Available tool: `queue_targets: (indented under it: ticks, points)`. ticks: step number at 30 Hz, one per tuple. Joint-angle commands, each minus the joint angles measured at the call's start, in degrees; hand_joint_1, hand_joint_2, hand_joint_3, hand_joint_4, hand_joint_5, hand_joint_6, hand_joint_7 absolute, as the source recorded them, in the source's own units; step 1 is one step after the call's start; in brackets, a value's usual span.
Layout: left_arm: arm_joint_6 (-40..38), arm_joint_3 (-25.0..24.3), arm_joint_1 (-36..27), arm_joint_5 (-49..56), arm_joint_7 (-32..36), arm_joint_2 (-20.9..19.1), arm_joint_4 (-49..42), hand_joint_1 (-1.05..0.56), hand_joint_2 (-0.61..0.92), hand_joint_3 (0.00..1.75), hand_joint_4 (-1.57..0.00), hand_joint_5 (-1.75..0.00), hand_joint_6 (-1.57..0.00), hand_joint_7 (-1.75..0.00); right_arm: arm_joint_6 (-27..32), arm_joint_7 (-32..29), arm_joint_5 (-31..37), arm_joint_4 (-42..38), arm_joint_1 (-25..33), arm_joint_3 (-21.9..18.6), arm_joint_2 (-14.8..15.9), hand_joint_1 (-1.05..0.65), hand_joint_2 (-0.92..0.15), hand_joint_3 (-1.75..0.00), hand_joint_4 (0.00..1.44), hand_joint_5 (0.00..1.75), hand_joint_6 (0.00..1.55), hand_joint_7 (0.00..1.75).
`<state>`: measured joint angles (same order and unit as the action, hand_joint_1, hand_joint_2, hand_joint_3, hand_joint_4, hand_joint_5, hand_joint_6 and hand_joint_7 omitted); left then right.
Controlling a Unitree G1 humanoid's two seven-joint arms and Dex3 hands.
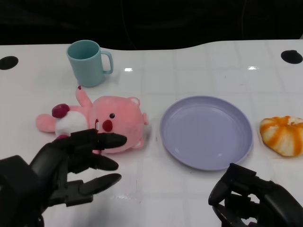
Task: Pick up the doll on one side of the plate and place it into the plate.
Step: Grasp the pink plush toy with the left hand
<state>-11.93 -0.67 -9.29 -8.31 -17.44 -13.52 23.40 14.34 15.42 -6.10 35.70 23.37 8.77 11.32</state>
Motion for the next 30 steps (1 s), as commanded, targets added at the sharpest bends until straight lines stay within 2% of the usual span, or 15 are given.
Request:
queue_targets:
  ticks: [1, 7, 10, 13, 17, 23, 30]
  points:
    - [2.1, -0.6, 1.2, 3.1, 0.4, -2.3, 1.3, -0.36, 0.85, 0.07, -0.30, -0.76, -0.62, -0.04, -0.7, -0.2, 0.0, 0.1, 0.5, -0.3, 0.4, -0.21, -0.83, -0.68, 0.67, 1.75, 0.46, 1.66]
    - [8.6, 0.0, 3.2, 12.4, 0.1, -7.5, 0.1, -0.46, 0.88, 0.04, -0.13, -0.70, -0.46, 0.00, -0.7, 0.0, -0.2, -0.4, 0.4, -0.8, 0.5, -0.22, -0.82, -0.68, 0.67, 1.75, 0.46, 1.66]
    - [7.8, 1.0, 5.2, 18.7, 0.3, -10.4, 0.4, -0.53, 0.89, 0.03, -0.06, -0.67, -0.38, 0.00, -0.9, 0.1, -0.3, -0.6, 0.4, -1.1, 0.7, -0.23, -0.82, -0.68, 0.66, 1.75, 0.46, 1.66]
    - [7.9, 1.9, 7.3, 24.3, 1.1, -11.8, -0.2, -0.59, 0.89, 0.01, -0.06, -0.66, -0.36, 0.00, -1.1, 0.2, -0.3, -0.9, 0.5, -1.3, 0.8, -0.24, -0.82, -0.67, 0.66, 1.75, 0.45, 1.65]
    - [3.8, 4.5, 10.5, 34.5, 0.5, -13.7, 0.4, -0.64, 0.90, 0.01, -0.02, -0.61, -0.30, 0.00, -1.2, 0.4, -0.6, -1.0, 0.9, -1.7, 0.7, -0.23, -0.83, -0.67, 0.66, 1.75, 0.45, 1.65]
    - [-2.7, 9.3, 15.4, 47.3, -3.0, -15.2, 0.4, -0.67, 0.89, 0.00, 0.00, -0.45, -0.21, -0.01, -1.9, 0.5, -0.1, -1.2, 1.1, -1.8, 0.8, -0.21, -0.84, -0.66, 0.65, 1.75, 0.45, 1.65]
    - [-5.8, 14.6, 21.8, 57.2, -3.2, -14.1, -7.8, -0.66, 0.88, 0.00, 0.00, -0.32, -0.18, -0.01, -1.9, 0.3, -0.2, -1.0, 1.6, -1.7, 0.5, -0.20, -0.84, -0.66, 0.66, 1.75, 0.45, 1.65]
